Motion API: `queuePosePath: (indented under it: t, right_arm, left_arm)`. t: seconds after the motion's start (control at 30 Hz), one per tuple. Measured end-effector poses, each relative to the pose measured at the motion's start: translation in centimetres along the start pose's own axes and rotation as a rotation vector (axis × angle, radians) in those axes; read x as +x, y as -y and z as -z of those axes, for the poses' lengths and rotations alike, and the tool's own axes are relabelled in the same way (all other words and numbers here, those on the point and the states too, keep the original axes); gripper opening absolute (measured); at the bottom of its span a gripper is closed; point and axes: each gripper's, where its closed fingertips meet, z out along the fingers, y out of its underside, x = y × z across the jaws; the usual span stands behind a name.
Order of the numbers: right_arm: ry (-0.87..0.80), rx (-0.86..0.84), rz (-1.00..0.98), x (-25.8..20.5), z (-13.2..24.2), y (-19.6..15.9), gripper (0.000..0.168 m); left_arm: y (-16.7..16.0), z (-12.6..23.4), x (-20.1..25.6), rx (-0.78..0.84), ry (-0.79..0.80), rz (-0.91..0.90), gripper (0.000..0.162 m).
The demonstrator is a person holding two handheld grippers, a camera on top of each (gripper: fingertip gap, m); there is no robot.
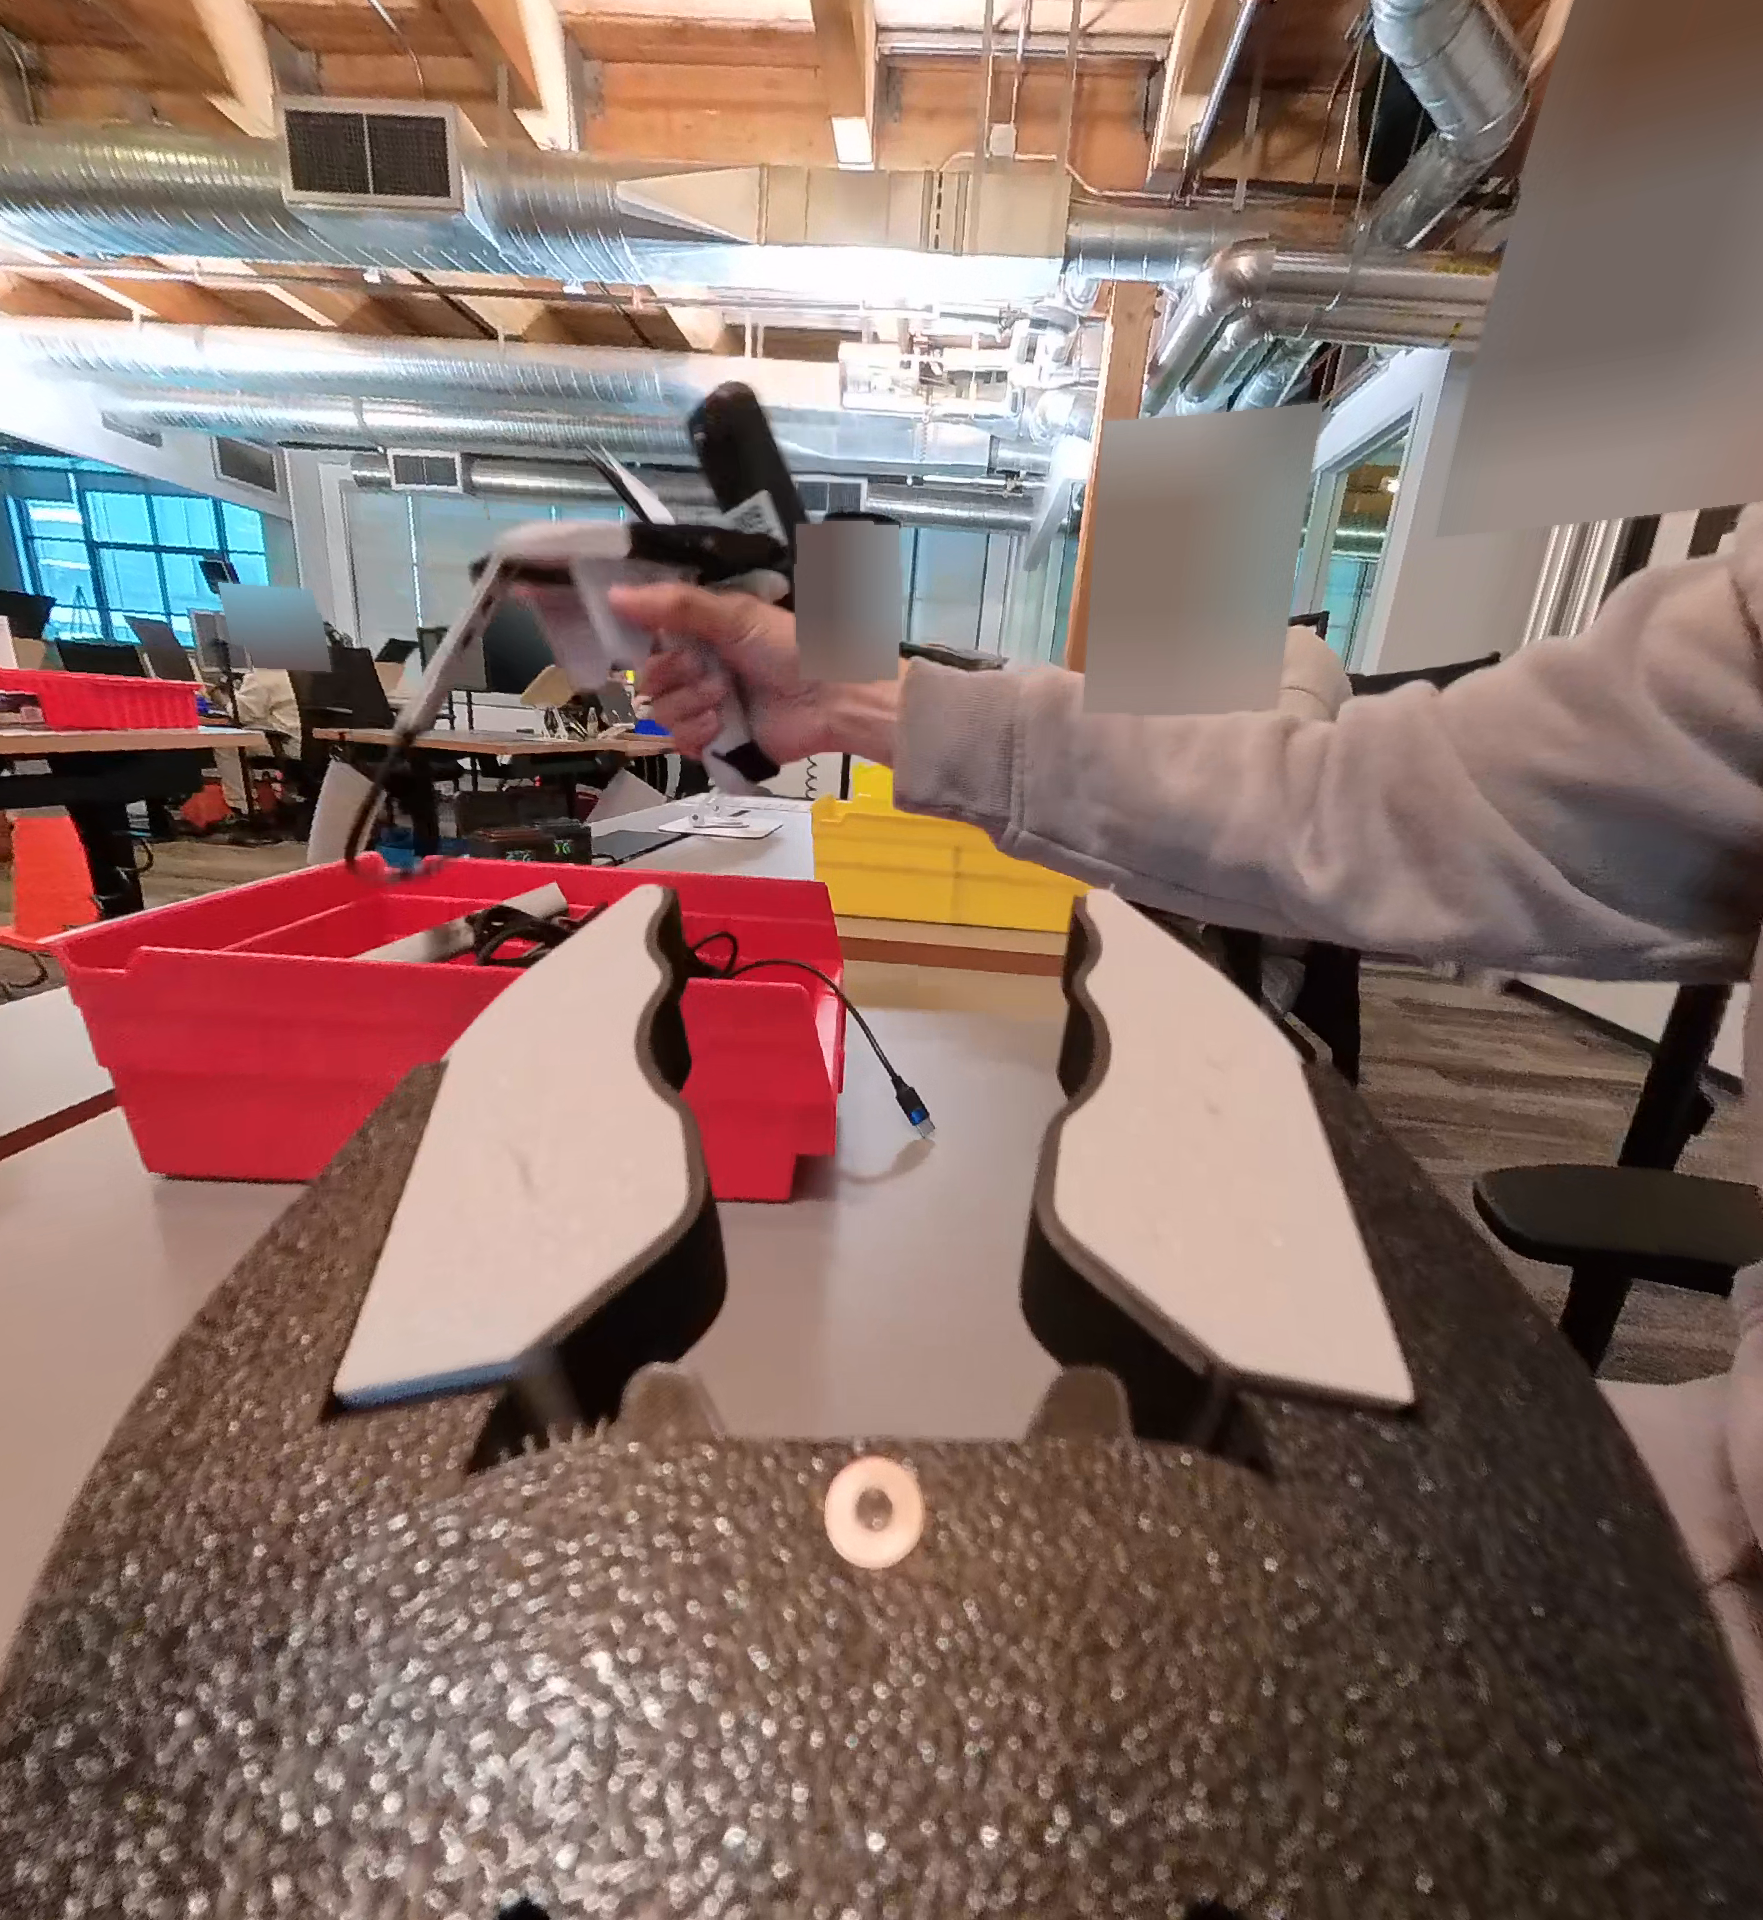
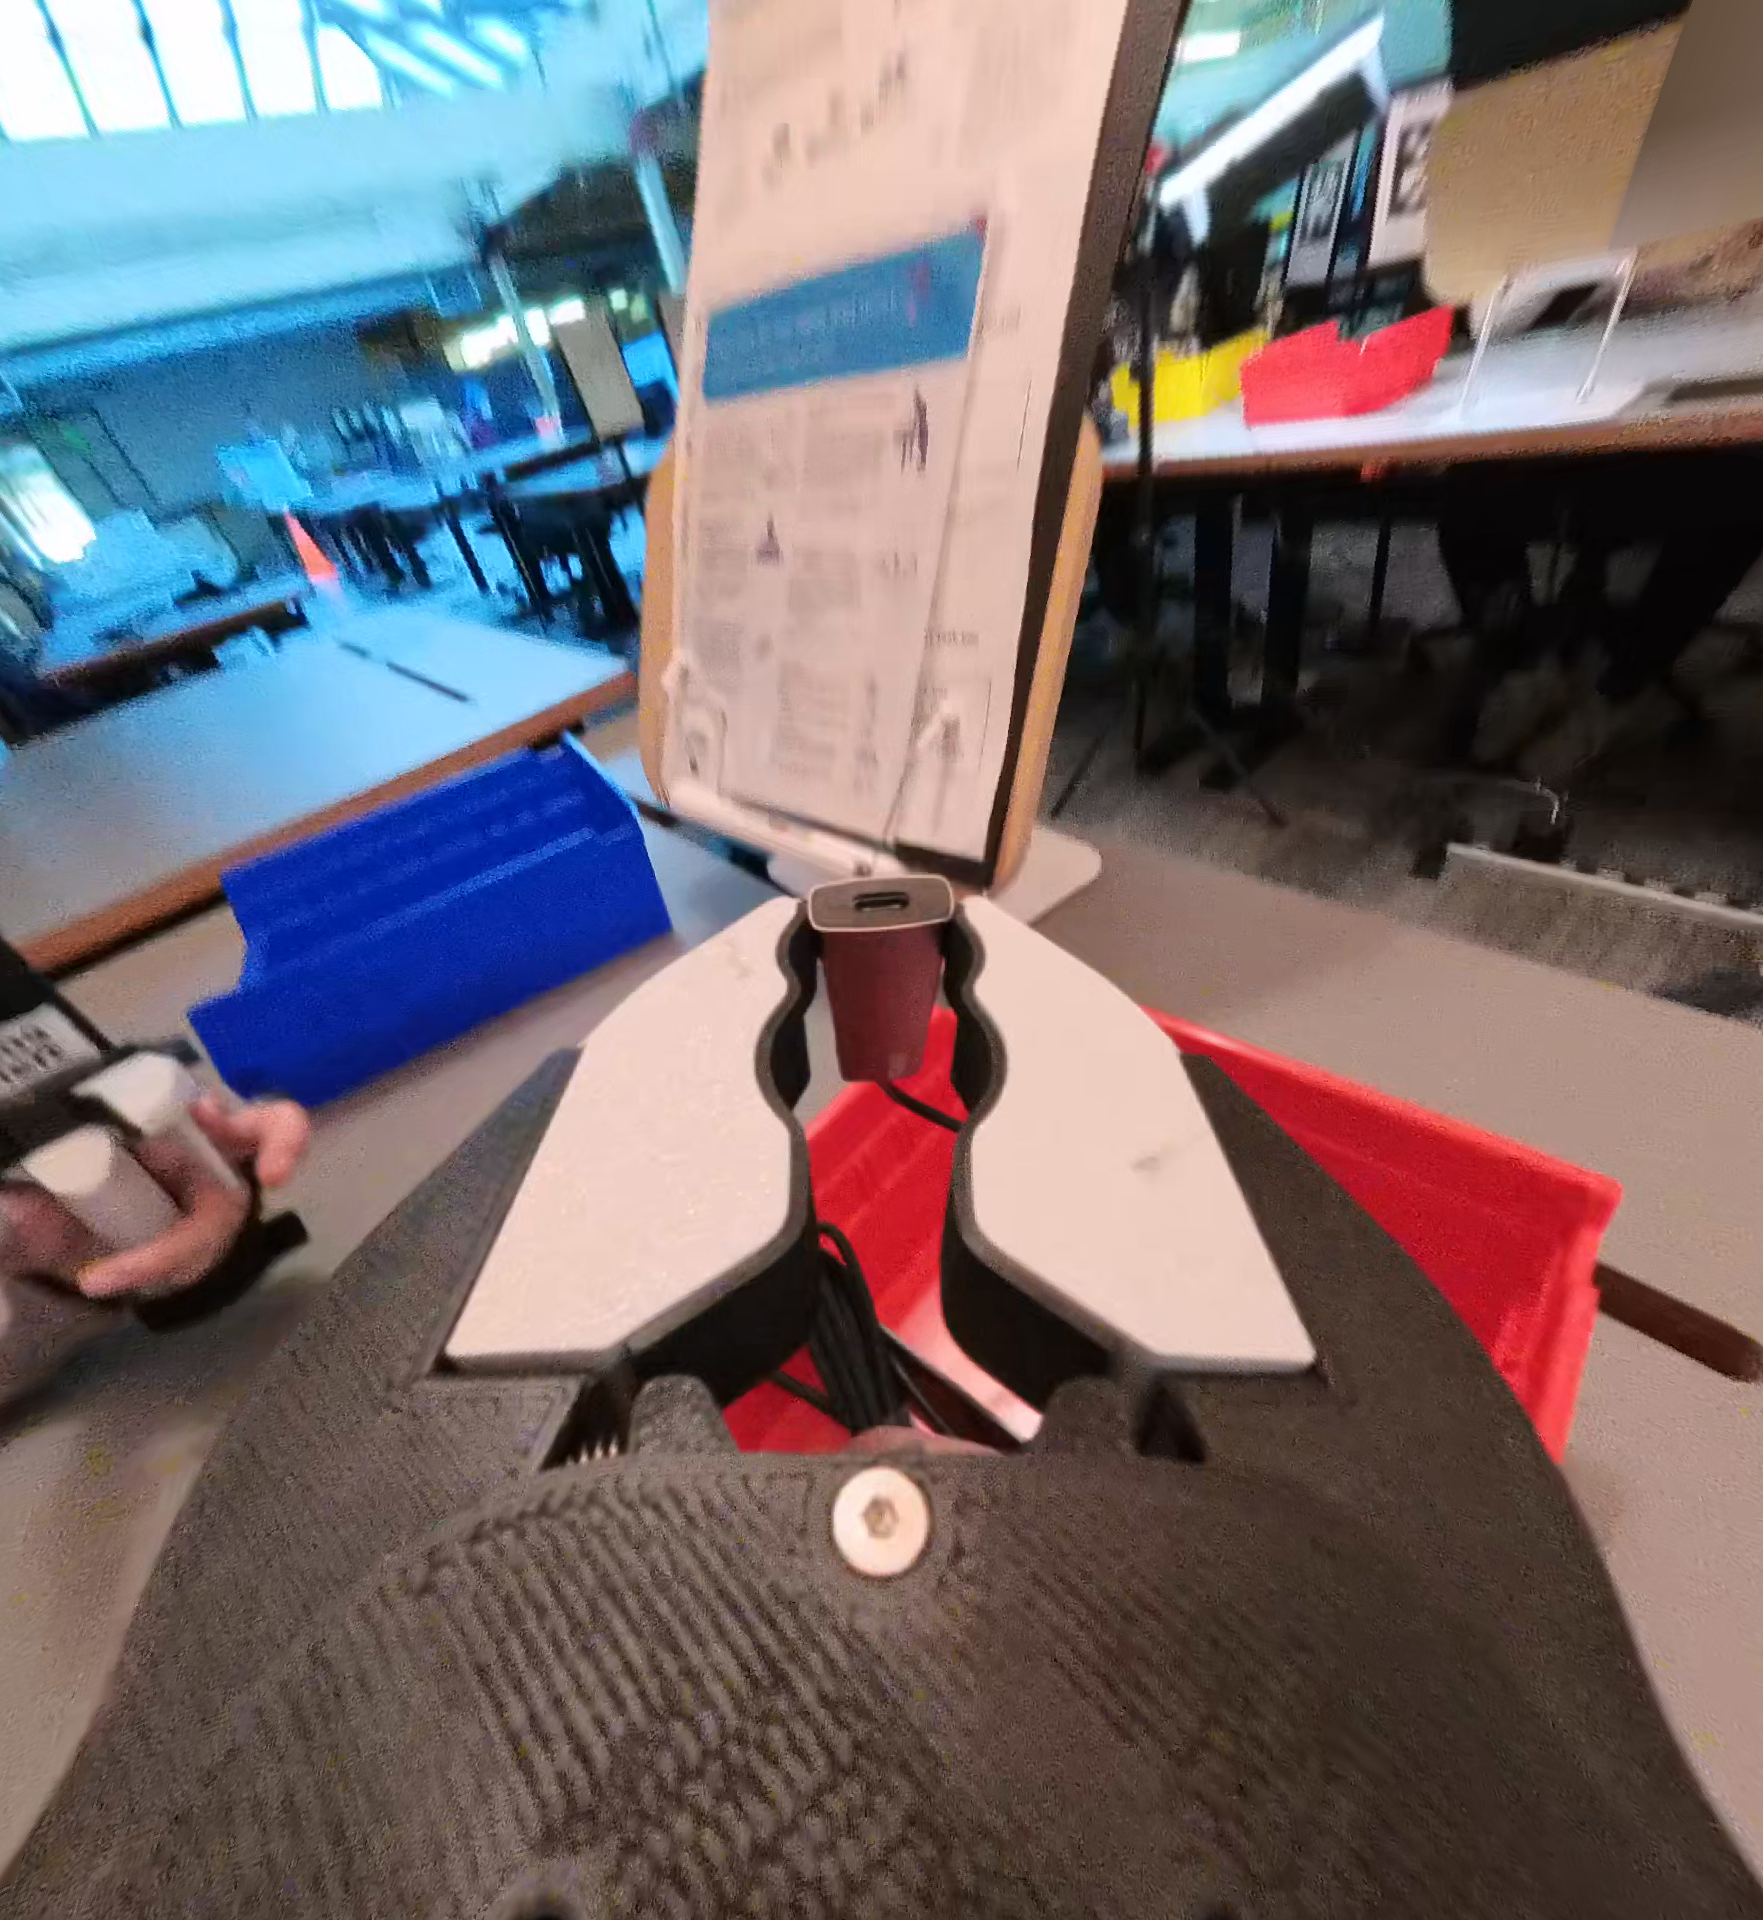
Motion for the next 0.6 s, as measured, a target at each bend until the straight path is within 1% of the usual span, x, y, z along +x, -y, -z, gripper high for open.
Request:
queuePosePath:
  t: [0.07,0.1,0.17,0.23,0.27,0.3,0.37,0.4,0.47,0.5,0.57,0.6]
  right_arm:
    - [-0.054,-0.114,0.034,1.0,-1.8,-3.0,0.024]
    - [-0.12,-0.18,0.064,2.0,-2.5,-4.4,0.024]
    - [-0.209,-0.342,0.14,3.5,-3.7,-7.5,0.027]
    - [-0.243,-0.537,0.175,4.1,-4.2,-10.7,0.031]
    - [-0.264,-0.596,0.198,4.4,-4.1,-11.6,0.044]
    - [-0.293,-0.625,0.218,4.7,-3.8,-11.9,0.053]
    - [-0.307,-0.631,0.243,4.3,-2.9,-11.4,0.062]
    - [-0.334,-0.62,0.241,4.3,-2.1,-10.8,0.063]
    - [-0.397,-0.606,0.18,3.3,0.9,-9.7,0.069]
    - [-0.405,-0.575,0.13,1.9,2.6,-9.3,0.071]
    - [-0.4,-0.489,0.024,-1.9,6.4,-9.6,0.062]
    - [-0.419,-0.461,-0.022,-3.6,8.6,-10.7,0.057]
  left_arm:
    - [-0.4,-0.2,0.2,-0.011,-0.012,0.005,0.07]
    - [-0.5,-0.4,0.3,-0.017,-0.015,0.005,0.07]
    - [-0.9,-0.6,0.6,-0.032,-0.026,0.003,0.069]
    - [-1.2,-0.7,0.8,-0.044,-0.035,0.008,0.069]
    - [-1.3,-0.8,0.8,-0.044,-0.034,0.012,0.069]
    - [-1.3,-0.8,0.8,-0.04,-0.036,0.016,0.069]
    - [-1.1,-0.8,0.9,-0.033,-0.044,0.027,0.068]
    - [-1.1,-0.8,0.9,-0.031,-0.044,0.028,0.068]
    - [-0.9,-0.7,0.9,-0.026,-0.044,0.024,0.068]
    - [-0.8,-0.6,0.9,-0.023,-0.042,0.024,0.067]
    - [-0.7,-0.5,0.8,-0.023,-0.04,0.028,0.067]
    - [-0.8,-0.5,0.7,-0.027,-0.037,0.028,0.067]
